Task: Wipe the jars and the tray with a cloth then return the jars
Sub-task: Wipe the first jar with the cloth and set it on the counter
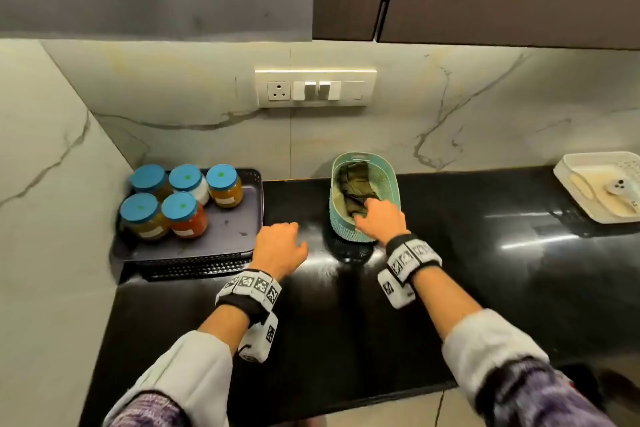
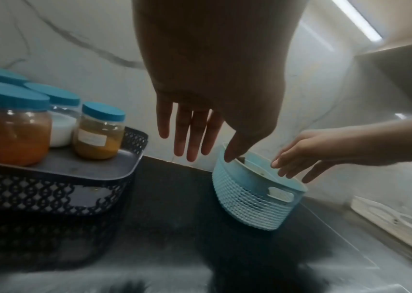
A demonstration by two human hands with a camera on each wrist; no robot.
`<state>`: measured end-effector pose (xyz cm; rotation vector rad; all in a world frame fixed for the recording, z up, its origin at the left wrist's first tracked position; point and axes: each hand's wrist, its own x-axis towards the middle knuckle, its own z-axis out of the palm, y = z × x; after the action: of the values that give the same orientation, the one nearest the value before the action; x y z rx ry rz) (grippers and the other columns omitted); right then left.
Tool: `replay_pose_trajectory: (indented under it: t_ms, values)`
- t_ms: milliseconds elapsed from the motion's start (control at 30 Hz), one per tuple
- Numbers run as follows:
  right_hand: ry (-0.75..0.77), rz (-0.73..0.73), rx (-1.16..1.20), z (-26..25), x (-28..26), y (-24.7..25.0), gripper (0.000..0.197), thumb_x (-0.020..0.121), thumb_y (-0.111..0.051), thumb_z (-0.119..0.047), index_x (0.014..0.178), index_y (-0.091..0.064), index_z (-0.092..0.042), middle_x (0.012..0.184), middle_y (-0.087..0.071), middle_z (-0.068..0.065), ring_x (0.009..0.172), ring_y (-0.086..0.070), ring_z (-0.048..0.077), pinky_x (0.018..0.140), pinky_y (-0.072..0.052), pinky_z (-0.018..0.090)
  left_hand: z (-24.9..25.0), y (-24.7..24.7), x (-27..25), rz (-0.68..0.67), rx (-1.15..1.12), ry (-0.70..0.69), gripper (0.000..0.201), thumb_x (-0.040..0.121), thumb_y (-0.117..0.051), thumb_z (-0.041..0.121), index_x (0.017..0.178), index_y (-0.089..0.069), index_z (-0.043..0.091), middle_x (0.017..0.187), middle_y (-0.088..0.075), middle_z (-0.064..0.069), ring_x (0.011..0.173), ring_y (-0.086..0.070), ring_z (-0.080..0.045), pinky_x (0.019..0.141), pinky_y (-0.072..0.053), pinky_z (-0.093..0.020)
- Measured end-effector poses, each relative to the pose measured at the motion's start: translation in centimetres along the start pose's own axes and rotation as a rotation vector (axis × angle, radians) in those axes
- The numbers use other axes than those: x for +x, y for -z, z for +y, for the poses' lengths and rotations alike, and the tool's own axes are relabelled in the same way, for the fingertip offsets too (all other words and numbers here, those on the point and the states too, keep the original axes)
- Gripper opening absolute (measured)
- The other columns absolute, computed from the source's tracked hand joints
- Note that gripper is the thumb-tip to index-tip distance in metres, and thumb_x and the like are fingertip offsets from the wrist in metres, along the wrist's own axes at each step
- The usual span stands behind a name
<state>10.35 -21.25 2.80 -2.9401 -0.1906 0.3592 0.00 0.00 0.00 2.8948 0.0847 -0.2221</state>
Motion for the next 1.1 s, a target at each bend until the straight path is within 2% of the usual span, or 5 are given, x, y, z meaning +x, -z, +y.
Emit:
replay_pose_trajectory:
  t_ms: [167, 400, 700, 867, 1100]
  values:
    - [-0.008, -0.157, -0.123, -0.7, 10.6, 0.1, 0.056, 0.094, -0.063, -0.044, 0.134, -0.055, -0.005, 0.131, -0.065, 0.02, 0.119, -0.064, 0.039, 0.094, -0.051, 0.043, -3.6, -0.7, 2.4, 0.083, -0.051, 0.183, 0.029, 0.093, -0.062, 0.032, 0.111, -0.067, 0.009, 0.114, -0.071, -0.012, 0.109, -0.065, -0.035, 0.086, -0.051, -0.044]
    - [-0.114, -0.341, -0.136, 0.2, 18.6, -6.7, 0.113, 0.085, -0.073, -0.056, 0.162, -0.012, -0.002, 0.156, -0.041, 0.026, 0.139, -0.05, 0.043, 0.114, -0.045, 0.047, -11.4, -2.4, 4.6, 0.074, -0.066, 0.333, 0.067, 0.093, -0.07, 0.036, 0.147, -0.051, 0.001, 0.156, -0.047, -0.021, 0.143, -0.046, -0.038, 0.109, -0.047, -0.049]
    - [0.099, -0.256, -0.361, -0.1, 20.4, -5.1, 0.067, 0.094, -0.07, -0.023, 0.149, -0.041, -0.001, 0.144, -0.056, 0.021, 0.131, -0.057, 0.038, 0.107, -0.05, 0.046, -13.5, 0.2, 9.5, 0.31, -0.096, 0.362, 0.05, 0.086, -0.078, 0.025, 0.123, -0.057, -0.002, 0.122, -0.057, -0.02, 0.111, -0.057, -0.038, 0.079, -0.056, -0.049]
    - [0.118, -0.145, -0.432, -0.5, 18.8, -1.5, 0.037, 0.088, -0.07, -0.032, 0.12, -0.067, -0.015, 0.121, -0.071, 0.01, 0.112, -0.067, 0.032, 0.093, -0.057, 0.042, -15.3, 1.1, 12.3, 0.246, -0.18, 0.426, 0.083, 0.083, -0.083, 0.035, 0.145, -0.043, -0.004, 0.148, -0.043, -0.024, 0.133, -0.047, -0.044, 0.098, -0.052, -0.056]
    - [-0.055, -0.059, 0.319, 0.3, 13.7, 3.8, 0.014, 0.088, -0.06, -0.018, 0.089, -0.073, -0.021, 0.084, -0.071, 0.005, 0.091, -0.068, 0.035, 0.08, -0.052, 0.038, -16.5, 1.8, 14.5, 0.235, -0.213, 0.45, 0.071, 0.083, -0.08, 0.026, 0.137, -0.047, -0.007, 0.136, -0.054, -0.028, 0.127, -0.049, -0.047, 0.099, -0.048, -0.058]
